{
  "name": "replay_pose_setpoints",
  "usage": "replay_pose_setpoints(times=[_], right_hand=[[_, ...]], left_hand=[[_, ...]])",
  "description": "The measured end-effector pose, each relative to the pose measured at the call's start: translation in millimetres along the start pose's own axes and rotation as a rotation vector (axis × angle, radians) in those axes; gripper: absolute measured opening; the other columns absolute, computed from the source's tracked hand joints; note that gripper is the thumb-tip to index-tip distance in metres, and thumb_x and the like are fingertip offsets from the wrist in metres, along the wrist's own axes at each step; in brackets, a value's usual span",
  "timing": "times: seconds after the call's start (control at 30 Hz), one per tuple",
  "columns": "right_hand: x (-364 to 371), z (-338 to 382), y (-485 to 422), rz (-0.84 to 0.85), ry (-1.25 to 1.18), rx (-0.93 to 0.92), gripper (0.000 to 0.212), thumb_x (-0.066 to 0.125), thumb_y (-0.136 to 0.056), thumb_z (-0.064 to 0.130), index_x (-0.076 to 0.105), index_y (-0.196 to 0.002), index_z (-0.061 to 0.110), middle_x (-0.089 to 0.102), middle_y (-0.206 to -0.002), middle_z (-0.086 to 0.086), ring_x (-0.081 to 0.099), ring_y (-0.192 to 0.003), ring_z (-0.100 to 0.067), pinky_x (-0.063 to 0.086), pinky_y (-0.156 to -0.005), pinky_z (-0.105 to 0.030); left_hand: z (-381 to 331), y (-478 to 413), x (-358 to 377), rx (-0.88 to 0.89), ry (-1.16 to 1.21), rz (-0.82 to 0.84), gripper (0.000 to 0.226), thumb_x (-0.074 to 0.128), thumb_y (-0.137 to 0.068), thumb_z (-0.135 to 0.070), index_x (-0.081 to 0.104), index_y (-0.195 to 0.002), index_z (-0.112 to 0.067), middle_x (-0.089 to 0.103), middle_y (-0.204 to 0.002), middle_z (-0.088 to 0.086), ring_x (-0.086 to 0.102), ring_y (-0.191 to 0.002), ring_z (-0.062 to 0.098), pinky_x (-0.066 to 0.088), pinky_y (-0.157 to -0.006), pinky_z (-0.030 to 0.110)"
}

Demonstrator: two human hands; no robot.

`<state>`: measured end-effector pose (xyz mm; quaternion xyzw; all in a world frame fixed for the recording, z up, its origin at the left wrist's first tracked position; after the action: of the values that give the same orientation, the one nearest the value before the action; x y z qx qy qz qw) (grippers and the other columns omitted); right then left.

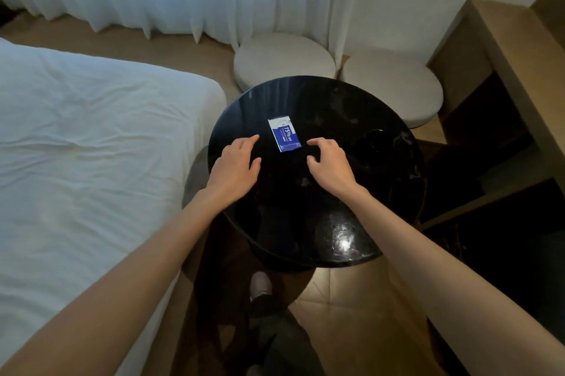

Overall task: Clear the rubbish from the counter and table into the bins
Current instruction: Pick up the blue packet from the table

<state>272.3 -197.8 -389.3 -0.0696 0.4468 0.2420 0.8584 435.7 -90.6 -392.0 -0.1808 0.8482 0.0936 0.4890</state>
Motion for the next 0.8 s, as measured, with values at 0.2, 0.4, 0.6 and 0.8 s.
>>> replay_pose_setpoints(times=[0.2,0.4,0.6,0.8], right_hand=[[49.8,-12.7,-81.0,0.132,0.013,0.105,0.048,0.052,-0.094,0.021,0.038,-0.139,0.014,0.036,-0.144,-0.011,0.035,-0.13,-0.028,0.037,-0.091,-0.031],[85.3,-17.5,-145.5,0.172,0.123,0.218,0.065,0.062,-0.089,0.027,0.028,-0.143,0.017,0.032,-0.146,-0.013,0.031,-0.133,-0.031,0.039,-0.102,-0.044],[105.9,-8.3,-182.5,0.222,0.073,0.249,0.066,0.067,-0.084,0.016,0.03,-0.139,0.019,0.042,-0.134,-0.015,0.05,-0.119,-0.035,0.047,-0.095,-0.044],[104.2,-11.3,-173.6,0.231,0.055,0.23,0.057,0.058,-0.089,0.007,0.029,-0.137,0.017,0.058,-0.122,-0.014,0.062,-0.105,-0.03,0.054,-0.085,-0.045]], left_hand=[[33.6,-72.0,17.5,-0.02,0.006,0.047,0.055,0.049,-0.095,-0.024,0.03,-0.146,-0.015,0.038,-0.147,0.007,0.036,-0.134,0.026,0.037,-0.107,0.039],[59.4,-137.6,39.6,-0.031,-0.035,0.139,0.055,0.047,-0.096,-0.027,0.028,-0.147,-0.022,0.032,-0.151,0.006,0.03,-0.139,0.025,0.034,-0.11,0.04],[62.9,-172.3,57.0,0.008,-0.048,0.193,0.056,0.048,-0.095,-0.026,0.027,-0.147,-0.024,0.031,-0.152,0.005,0.028,-0.14,0.024,0.033,-0.11,0.039],[56.7,-171.1,61.9,0.045,-0.055,0.233,0.056,0.048,-0.095,-0.026,0.026,-0.147,-0.026,0.029,-0.153,0.004,0.027,-0.14,0.024,0.034,-0.11,0.039]])
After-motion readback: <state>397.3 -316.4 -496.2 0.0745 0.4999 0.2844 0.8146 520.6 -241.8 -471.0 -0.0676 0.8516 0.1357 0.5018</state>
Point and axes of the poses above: each hand's wrist, its own y-axis away from the middle knuckle, its own x-axis out of the palm, z = x × y, the point moved 2 cm from there along -y, towards the middle knuckle
